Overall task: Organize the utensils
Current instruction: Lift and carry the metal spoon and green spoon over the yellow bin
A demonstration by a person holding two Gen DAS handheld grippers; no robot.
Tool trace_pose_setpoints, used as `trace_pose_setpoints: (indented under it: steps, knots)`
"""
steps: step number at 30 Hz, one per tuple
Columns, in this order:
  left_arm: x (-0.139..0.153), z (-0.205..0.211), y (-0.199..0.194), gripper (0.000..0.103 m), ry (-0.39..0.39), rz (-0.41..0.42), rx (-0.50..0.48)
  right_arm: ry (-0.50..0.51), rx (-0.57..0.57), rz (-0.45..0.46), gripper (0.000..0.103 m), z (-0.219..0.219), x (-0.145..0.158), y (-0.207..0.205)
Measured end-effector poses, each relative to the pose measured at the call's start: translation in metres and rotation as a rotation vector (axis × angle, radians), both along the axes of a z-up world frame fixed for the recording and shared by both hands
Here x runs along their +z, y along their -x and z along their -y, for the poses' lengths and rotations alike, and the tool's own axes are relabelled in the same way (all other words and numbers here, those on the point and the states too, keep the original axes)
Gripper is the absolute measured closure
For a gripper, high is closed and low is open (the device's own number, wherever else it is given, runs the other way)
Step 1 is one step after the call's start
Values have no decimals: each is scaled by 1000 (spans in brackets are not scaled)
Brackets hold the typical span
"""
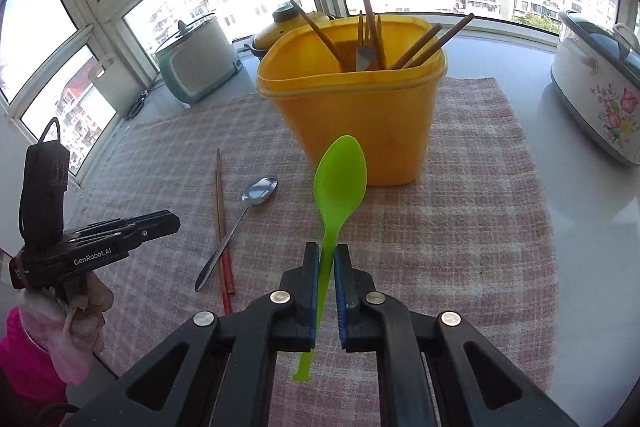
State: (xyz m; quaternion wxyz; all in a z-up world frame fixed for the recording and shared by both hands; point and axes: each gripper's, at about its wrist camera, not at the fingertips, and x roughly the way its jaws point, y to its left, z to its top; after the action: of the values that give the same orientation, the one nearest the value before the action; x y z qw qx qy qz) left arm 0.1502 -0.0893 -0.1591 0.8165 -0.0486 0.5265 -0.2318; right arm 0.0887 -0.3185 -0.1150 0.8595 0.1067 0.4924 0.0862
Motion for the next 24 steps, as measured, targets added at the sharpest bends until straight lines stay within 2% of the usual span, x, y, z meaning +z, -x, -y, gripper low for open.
trace_pose_setpoints:
  steps: [5, 11, 17, 18, 20, 24]
  knots:
    - [-19, 32, -19, 87, -89, -28, -66, -11, -4, -8, 98, 4, -3, -1]
    - [-36, 45, -33, 87, -177, -53, -62, -10, -3, -5, 97, 7, -3, 1]
    - [-46, 50, -41, 87, -191, -47, -55, -22, -5, -3, 97, 10, -3, 0]
    - [-46, 50, -41, 88, -191, -40, -56, -25, -7, -3, 97, 11, -4, 0]
    - [-47, 49, -41, 99, -176, -41, -55, -30, -8, -3, 97, 12, -5, 0]
    - [-41, 43, -35, 99, -125, -44, -38, -63, -21, -4, 97, 17, -3, 4]
